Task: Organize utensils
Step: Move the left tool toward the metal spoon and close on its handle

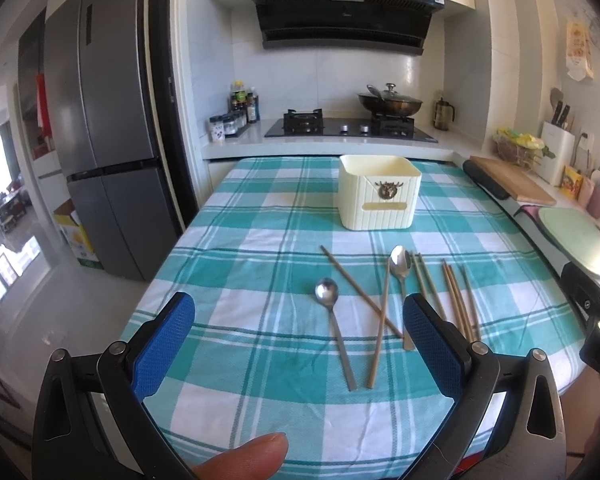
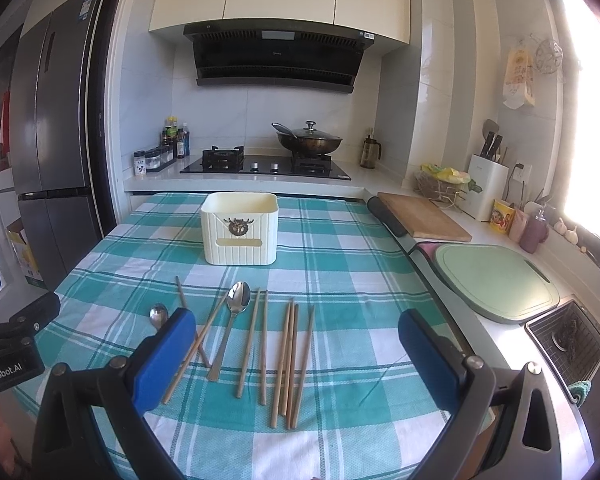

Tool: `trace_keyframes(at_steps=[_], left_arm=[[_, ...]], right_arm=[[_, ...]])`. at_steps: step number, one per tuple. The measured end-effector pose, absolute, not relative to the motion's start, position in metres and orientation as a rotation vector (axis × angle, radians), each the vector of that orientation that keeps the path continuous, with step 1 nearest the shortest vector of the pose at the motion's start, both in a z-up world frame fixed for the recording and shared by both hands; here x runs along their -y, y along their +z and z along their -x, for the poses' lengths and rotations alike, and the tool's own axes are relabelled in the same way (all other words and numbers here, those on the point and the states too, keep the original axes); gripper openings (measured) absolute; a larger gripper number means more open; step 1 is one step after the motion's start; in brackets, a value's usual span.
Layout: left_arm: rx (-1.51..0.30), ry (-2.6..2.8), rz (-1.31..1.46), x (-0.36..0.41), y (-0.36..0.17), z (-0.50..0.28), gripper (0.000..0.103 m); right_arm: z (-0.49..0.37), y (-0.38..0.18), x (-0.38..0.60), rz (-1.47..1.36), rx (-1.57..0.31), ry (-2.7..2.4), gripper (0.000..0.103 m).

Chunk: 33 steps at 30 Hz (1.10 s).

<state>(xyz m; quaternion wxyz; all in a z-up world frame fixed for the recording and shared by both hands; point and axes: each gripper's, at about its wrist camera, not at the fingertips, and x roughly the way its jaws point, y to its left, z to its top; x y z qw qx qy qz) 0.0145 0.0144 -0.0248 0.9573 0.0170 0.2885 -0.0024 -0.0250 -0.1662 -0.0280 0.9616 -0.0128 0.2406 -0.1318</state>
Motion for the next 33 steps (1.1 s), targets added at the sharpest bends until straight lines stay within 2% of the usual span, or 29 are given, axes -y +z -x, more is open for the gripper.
trace_keyframes(at_steps=[13, 33], left_arm=[[-0.727, 0.015, 0.0, -0.027, -0.073, -0.068, 0.103], [-0.995, 0.074, -0.005, -0.019, -0.182, -0.169, 0.103]], right_arm=[[-0.018, -0.063, 0.195, 0.014, -0.582, -0.317, 0.103], [-0.118, -0.192, 0.261, 0.057, -0.928, -0.32, 0.103]])
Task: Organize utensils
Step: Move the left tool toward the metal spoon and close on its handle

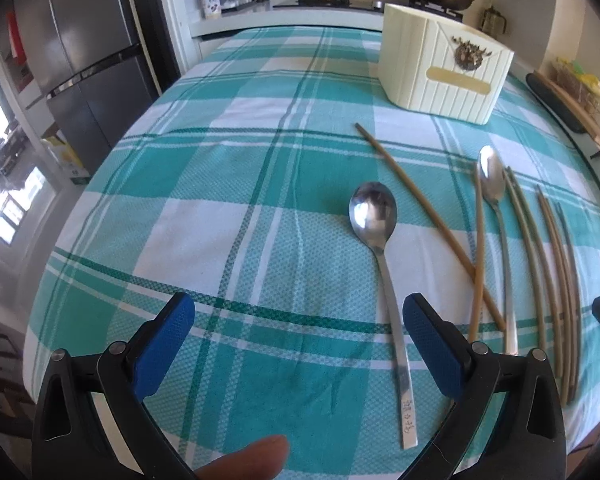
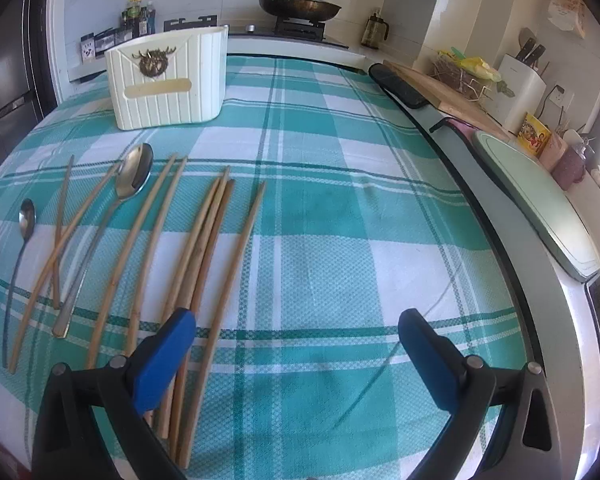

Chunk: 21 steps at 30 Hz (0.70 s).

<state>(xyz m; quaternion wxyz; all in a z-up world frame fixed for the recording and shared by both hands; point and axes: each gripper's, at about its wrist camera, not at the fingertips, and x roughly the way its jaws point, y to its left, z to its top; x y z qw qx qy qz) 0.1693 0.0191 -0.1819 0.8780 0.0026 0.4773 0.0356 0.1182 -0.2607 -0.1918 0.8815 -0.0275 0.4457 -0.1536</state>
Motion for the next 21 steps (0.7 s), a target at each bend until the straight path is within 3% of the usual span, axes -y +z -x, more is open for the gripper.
trace_keyframes(at_steps=[21], left_arm=[[-1.072, 0.088, 0.044, -0.028, -0.212, -0.193, 0.103]], right_arm=[[-0.132, -0.215, 0.27, 0.047, -1.01, -0.286, 0.103]])
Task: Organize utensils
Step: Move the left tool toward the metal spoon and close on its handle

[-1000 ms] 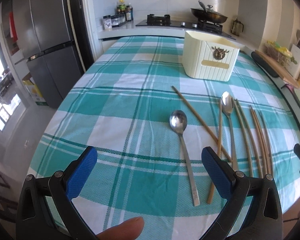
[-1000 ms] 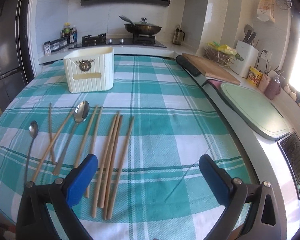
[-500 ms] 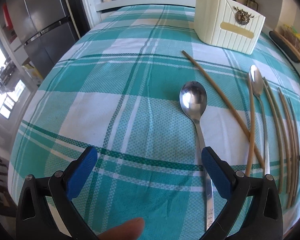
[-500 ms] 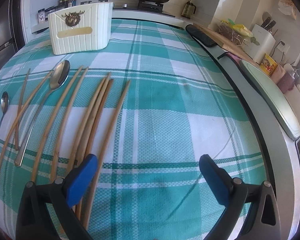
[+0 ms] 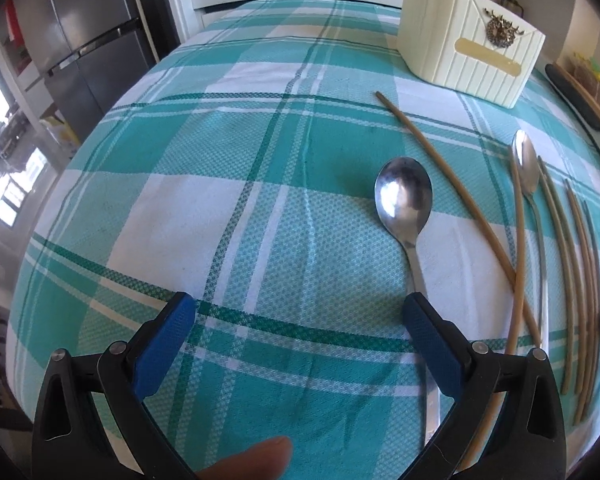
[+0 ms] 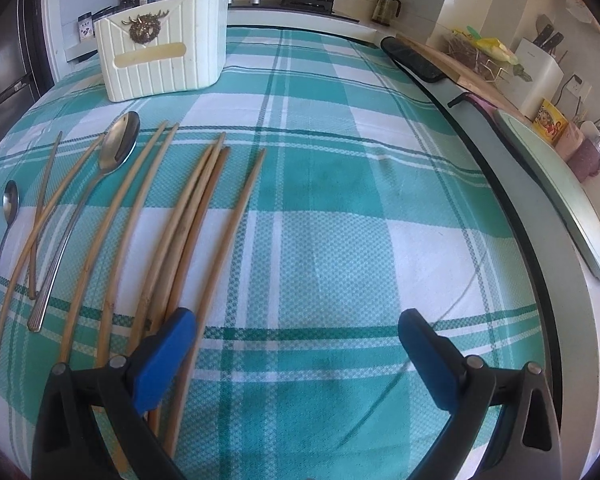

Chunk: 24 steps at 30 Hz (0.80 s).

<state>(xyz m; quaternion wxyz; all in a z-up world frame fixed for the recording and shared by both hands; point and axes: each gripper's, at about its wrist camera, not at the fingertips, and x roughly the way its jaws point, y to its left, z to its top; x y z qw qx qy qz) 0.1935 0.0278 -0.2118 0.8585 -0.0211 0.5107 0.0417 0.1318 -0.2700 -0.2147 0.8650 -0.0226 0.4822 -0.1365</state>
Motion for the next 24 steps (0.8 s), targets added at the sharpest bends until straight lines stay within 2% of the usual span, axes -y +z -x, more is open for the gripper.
trace_keyframes(at_steps=[13, 18, 24], left_arm=[[-1.093, 0.047, 0.021, -0.035, -0.211, -0.188, 0.103], [-1.042, 0.025, 0.106, -0.038, -0.194, -0.185, 0.103], [-1.048, 0.035, -0.015, -0.009, -0.204, -0.189, 0.103]], right_arm=[[-0.131, -0.218, 0.273, 0.117, -1.02, -0.307, 0.103], [-0.129, -0.218, 0.276, 0.134, -1.019, -0.297, 0.103], [-0.13, -0.218, 0.284, 0.121, -1.04, -0.255, 0.102]])
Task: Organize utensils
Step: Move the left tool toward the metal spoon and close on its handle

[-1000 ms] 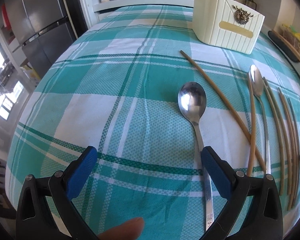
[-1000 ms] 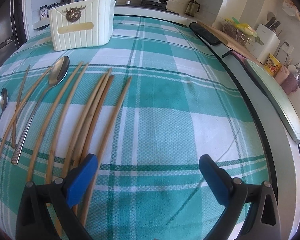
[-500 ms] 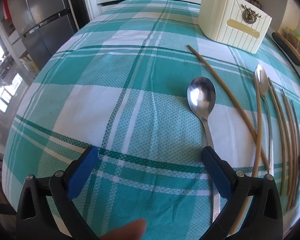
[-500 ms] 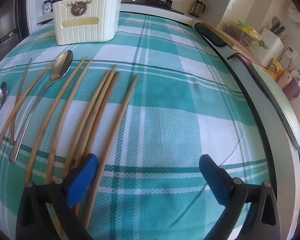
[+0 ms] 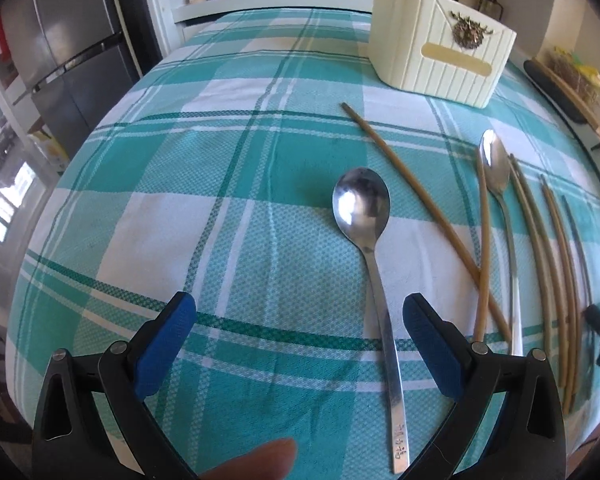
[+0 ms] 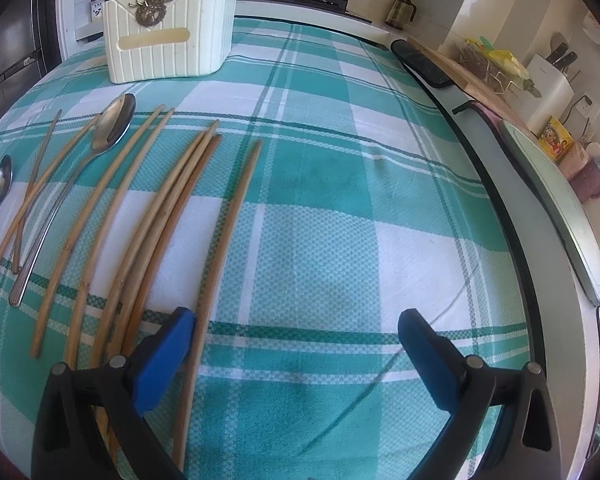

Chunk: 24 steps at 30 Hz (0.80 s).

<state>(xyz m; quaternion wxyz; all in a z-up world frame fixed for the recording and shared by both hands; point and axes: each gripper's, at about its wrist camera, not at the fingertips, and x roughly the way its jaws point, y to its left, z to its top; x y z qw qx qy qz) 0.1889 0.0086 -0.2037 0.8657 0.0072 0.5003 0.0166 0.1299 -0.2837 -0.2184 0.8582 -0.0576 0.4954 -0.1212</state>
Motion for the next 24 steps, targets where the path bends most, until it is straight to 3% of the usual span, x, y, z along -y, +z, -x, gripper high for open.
trace_keyframes(at_steps=[13, 24], left_arm=[[-1.109, -0.097, -0.16, -0.051, -0.21, -0.2, 0.103], [-1.182, -0.247, -0.264, -0.009, -0.211, -0.221, 0.103]], right_arm=[[-0.139, -0.215, 0.301, 0.193, -1.133, -0.233, 0.1], [-0.167, -0.214, 0.301, 0.159, -1.191, -0.113, 0.078]])
